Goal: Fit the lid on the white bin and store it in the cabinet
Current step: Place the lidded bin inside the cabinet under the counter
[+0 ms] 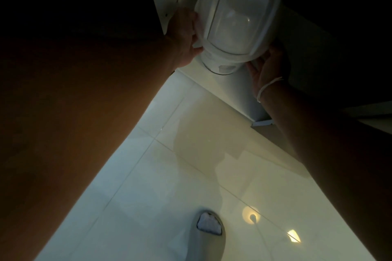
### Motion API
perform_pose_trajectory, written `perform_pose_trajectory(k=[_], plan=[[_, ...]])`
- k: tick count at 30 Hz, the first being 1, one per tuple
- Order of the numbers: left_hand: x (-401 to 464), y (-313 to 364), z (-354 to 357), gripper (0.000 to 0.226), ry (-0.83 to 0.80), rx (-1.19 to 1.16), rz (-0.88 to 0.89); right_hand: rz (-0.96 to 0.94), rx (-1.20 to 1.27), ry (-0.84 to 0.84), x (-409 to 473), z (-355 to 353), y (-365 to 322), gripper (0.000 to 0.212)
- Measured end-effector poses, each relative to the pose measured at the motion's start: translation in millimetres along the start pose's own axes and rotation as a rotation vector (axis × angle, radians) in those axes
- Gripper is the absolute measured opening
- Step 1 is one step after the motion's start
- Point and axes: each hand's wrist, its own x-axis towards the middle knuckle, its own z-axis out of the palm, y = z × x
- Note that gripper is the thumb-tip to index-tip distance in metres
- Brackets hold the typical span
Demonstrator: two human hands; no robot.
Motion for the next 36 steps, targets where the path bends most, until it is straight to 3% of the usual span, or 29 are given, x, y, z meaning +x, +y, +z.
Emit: perform_pose_trajectory(k=[7,20,26,36], plan=[[8.7,5.7,5.7,0.044,-0.011,0.010,0.018,-0.032,-0.064,0.026,13.1,7.6,-0.8,0.049],[2.0,6.0,5.2,0.047,-0.034,0.109,0.018,-0.031,-0.150,0.019,1.3,8.1,-4.7,0.049],[-12.5,5.1,1.5,0.050,-0.033,0.153,0.022,0.003,-0.200,0.051,-21.3,1.5,-11.0,0.048],[-84.7,13.8,-4.8,0.054,-0.078,0.257,0.037,-0.002,-0.055,0.148,-108.2,1.0,-25.6,0.047]])
